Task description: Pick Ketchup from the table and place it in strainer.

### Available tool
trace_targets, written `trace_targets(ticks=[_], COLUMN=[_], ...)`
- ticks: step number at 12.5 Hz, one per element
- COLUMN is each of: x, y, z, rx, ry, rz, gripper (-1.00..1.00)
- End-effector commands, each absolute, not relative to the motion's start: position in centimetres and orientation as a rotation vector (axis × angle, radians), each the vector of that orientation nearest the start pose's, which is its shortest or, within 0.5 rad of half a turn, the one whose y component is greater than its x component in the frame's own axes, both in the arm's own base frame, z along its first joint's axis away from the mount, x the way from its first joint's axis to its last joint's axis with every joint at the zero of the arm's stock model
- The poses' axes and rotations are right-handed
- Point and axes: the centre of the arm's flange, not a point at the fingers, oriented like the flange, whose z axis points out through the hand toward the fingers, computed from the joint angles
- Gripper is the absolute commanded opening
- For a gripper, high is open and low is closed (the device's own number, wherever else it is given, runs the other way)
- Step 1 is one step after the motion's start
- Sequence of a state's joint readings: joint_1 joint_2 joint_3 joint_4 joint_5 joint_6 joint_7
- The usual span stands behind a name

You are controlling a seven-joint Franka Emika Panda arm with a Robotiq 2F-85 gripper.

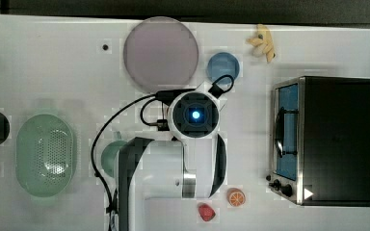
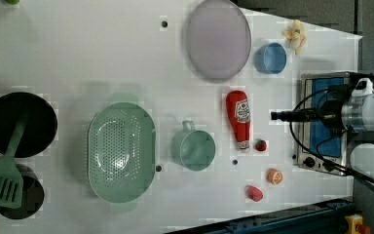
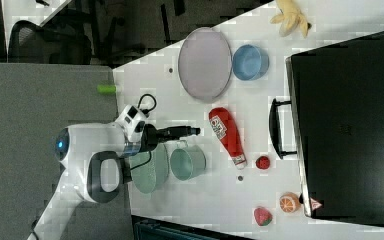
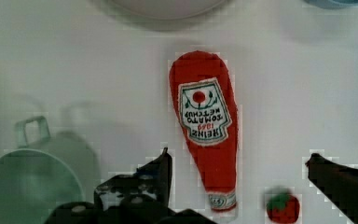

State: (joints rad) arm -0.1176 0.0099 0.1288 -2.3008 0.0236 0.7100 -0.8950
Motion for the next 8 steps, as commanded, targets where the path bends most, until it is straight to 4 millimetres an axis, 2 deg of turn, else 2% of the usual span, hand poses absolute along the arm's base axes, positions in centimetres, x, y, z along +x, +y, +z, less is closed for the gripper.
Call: trace_targets(ticks=[1, 3, 8], x=[50.6, 50.9, 50.6], y=[0.5, 0.6, 0.9], z=[29.5, 26.7, 20.8], rx=[-3.120, -3.130, -3.103], ry=[-0.345, -0.402, -0.400], rz=[0.086, 0.098, 0.133], gripper=[1.00, 1.00, 1.00])
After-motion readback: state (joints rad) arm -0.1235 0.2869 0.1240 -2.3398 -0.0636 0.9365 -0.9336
